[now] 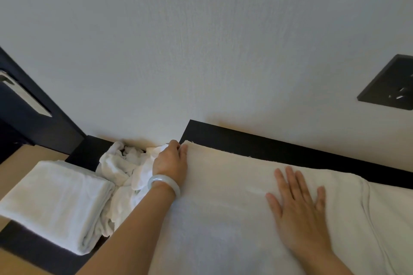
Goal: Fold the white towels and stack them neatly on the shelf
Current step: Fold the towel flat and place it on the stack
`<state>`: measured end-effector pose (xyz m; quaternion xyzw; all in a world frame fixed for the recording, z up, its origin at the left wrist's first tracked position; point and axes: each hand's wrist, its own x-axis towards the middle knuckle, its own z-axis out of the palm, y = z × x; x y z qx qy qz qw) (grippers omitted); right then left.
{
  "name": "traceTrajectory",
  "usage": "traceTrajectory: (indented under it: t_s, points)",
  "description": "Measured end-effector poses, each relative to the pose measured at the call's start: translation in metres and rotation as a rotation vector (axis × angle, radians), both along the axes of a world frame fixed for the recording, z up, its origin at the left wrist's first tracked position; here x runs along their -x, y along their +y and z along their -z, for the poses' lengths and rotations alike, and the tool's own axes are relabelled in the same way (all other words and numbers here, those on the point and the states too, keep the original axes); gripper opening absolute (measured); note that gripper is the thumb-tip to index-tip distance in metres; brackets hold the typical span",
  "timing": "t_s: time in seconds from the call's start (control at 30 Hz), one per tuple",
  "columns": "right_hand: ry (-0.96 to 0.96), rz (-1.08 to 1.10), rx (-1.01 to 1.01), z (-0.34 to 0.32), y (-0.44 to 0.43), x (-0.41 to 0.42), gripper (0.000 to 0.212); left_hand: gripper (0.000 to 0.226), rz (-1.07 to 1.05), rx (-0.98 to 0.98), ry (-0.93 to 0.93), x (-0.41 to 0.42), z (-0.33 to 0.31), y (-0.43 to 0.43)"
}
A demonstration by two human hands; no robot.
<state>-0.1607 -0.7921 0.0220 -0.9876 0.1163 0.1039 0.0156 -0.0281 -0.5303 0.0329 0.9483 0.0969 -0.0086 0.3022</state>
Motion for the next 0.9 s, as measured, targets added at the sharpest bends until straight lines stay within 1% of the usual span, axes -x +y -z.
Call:
traceTrajectory:
  t_s: [0.03,0.1,0.13,0.17,0.2,0.23,0.27,0.3,0.33,0.4,0.43,0.57,0.63,0.77,0.9]
  points:
    - [0.041,0.037,-0.022,-0.004,0.002,0.001,0.078,0.030,0.000,-0.004,0.002,0.000,0.000,-0.001]
    - [0.108,0.112,0.001,-0.019,0.010,-0.006,0.072,0.030,-0.001,-0.008,0.007,0.000,-0.001,-0.001]
    - [0.121,0.130,0.014,-0.024,0.018,-0.012,0.071,0.031,-0.004,-0.011,0.012,0.000,-0.001,-0.001]
    - [0.088,0.116,0.018,-0.026,0.026,-0.017,0.071,0.032,-0.006,-0.011,0.017,-0.001,-0.001,-0.001]
    - [0.010,0.079,0.003,-0.027,0.033,-0.023,0.075,0.033,-0.009,-0.007,0.020,-0.001,0.000,0.000]
    - [-0.062,0.020,-0.022,-0.025,0.040,-0.029,0.084,0.034,-0.012,0.000,0.018,-0.001,0.001,0.001]
    - [-0.071,-0.040,-0.048,-0.022,0.045,-0.034,0.096,0.034,-0.013,0.005,0.015,-0.001,0.002,0.002]
    - [-0.036,-0.074,-0.064,-0.015,0.047,-0.037,0.103,0.034,-0.014,0.008,0.011,-0.002,0.003,0.003]
    - [-0.013,-0.086,-0.068,-0.008,0.049,-0.039,0.100,0.034,-0.015,0.007,0.011,-0.003,0.003,0.004]
    - [0.006,-0.058,-0.105,-0.003,0.053,-0.037,0.080,0.034,-0.019,0.003,0.023,-0.004,0.003,0.004]
    - [0.005,-0.042,-0.090,-0.002,0.054,-0.036,0.074,0.035,-0.023,0.002,0.033,-0.004,0.002,0.004]
    - [-0.035,-0.005,-0.032,0.002,0.060,-0.034,0.064,0.037,-0.020,-0.025,0.051,-0.003,-0.003,0.001]
    - [-0.020,0.025,-0.052,0.001,0.061,-0.034,0.062,0.035,0.001,-0.009,0.071,-0.006,-0.006,0.002]
    - [0.025,0.037,-0.034,-0.003,0.063,-0.034,0.064,0.031,0.000,0.137,0.131,-0.006,-0.012,0.015]
    - [0.079,0.035,-0.038,-0.014,0.066,-0.034,0.063,0.019,-0.018,0.232,0.228,0.024,-0.018,0.040]
